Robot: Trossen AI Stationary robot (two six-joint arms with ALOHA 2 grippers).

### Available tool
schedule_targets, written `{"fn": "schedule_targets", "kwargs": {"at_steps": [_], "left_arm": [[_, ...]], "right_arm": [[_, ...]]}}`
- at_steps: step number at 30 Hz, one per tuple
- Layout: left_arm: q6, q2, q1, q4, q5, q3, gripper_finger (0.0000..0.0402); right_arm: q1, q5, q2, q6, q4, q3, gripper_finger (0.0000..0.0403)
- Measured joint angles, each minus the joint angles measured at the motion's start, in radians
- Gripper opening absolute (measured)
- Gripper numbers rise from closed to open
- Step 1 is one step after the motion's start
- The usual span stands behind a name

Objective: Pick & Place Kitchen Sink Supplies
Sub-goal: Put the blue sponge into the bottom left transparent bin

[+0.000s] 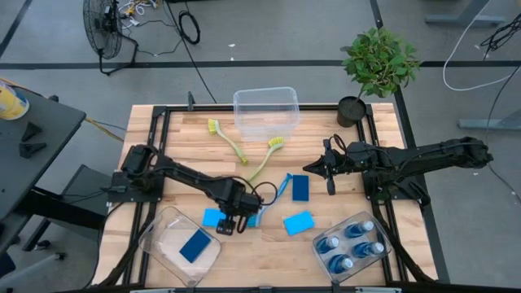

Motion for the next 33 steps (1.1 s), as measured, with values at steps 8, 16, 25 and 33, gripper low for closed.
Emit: {"fn": "schedule_targets", "kwargs": {"at_steps": [8, 16, 25, 33], "left_arm": [[-0.016, 0.001, -0.015, 0.02, -0.013, -0.063, 0.0303], [-0.021, -0.002, -0.014, 0.039, -0.013, -0.113, 0.0303], [-0.027, -0.003, -0.014, 0.044, 0.006, -0.149, 0.0293], [-0.02, -0.003, -0.015, 0.043, 0.022, -0.149, 0.0183]], "right_arm": [[0.0, 0.0, 0.0, 0.006, -0.004, 0.0, 0.0004], [0.0, 0.0, 0.0, 0.007, -0.013, 0.0, 0.0004], [0.0, 0.0, 0.0, 0.007, -0.022, 0.0, 0.0004], [0.0, 0.0, 0.0, 0.007, -0.033, -0.001, 0.0004]]}}
